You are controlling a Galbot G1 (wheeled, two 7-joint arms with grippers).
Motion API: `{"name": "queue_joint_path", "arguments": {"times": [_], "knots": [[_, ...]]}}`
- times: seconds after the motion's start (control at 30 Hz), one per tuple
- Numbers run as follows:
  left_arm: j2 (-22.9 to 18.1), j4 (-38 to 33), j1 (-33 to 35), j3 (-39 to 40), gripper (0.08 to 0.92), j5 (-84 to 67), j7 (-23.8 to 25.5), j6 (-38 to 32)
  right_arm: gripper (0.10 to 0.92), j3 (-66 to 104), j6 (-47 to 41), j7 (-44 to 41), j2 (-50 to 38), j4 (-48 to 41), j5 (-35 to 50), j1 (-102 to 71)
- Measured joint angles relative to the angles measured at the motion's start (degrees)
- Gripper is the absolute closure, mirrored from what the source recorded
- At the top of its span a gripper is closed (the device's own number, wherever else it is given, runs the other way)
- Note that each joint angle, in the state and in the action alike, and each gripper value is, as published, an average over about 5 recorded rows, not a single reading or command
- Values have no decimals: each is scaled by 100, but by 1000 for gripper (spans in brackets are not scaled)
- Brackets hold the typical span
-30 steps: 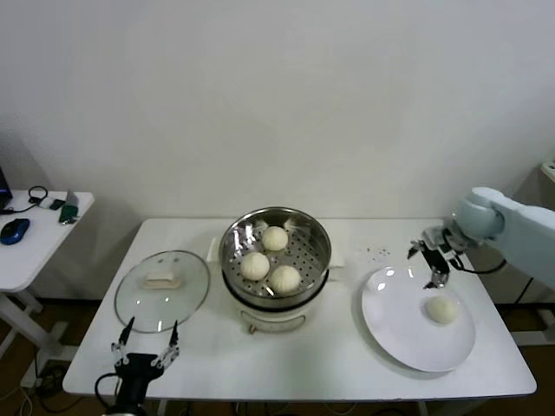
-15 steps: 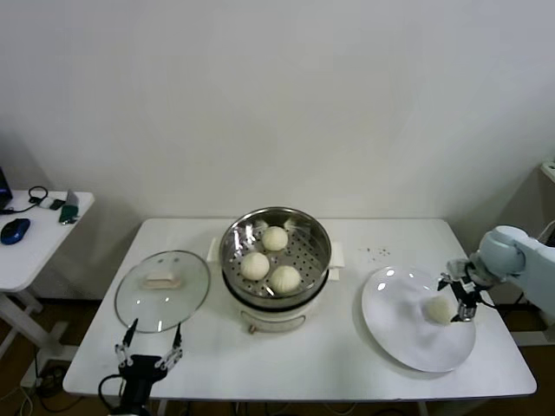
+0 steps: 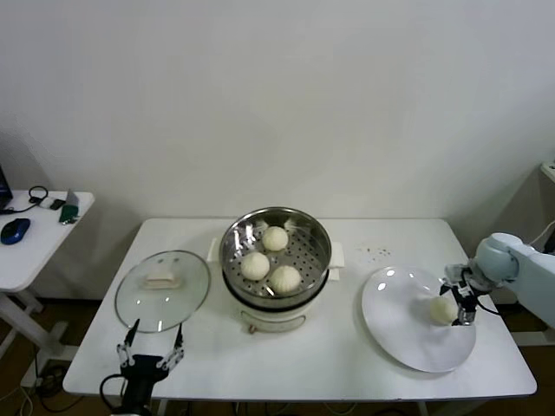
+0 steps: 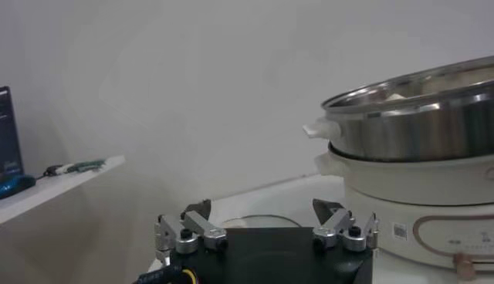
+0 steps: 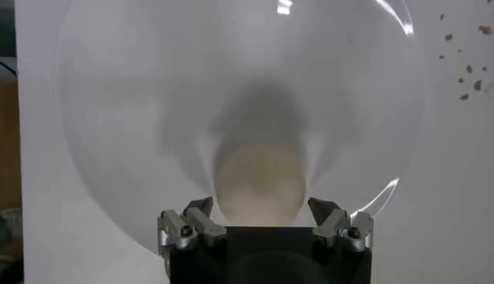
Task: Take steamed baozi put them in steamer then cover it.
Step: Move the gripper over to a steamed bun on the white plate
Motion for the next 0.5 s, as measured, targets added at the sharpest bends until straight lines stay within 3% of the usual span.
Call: {"name": "queue_joint_path", "arguments": {"times": [0.2, 0.5], "knots": [[-5, -3, -2, -7, 177, 7, -2, 3, 207, 45, 26, -68, 106, -182, 2, -29], [-9, -4, -3, -11, 177, 8, -10, 4, 278, 53, 25, -165, 128, -259, 164, -24]]}}
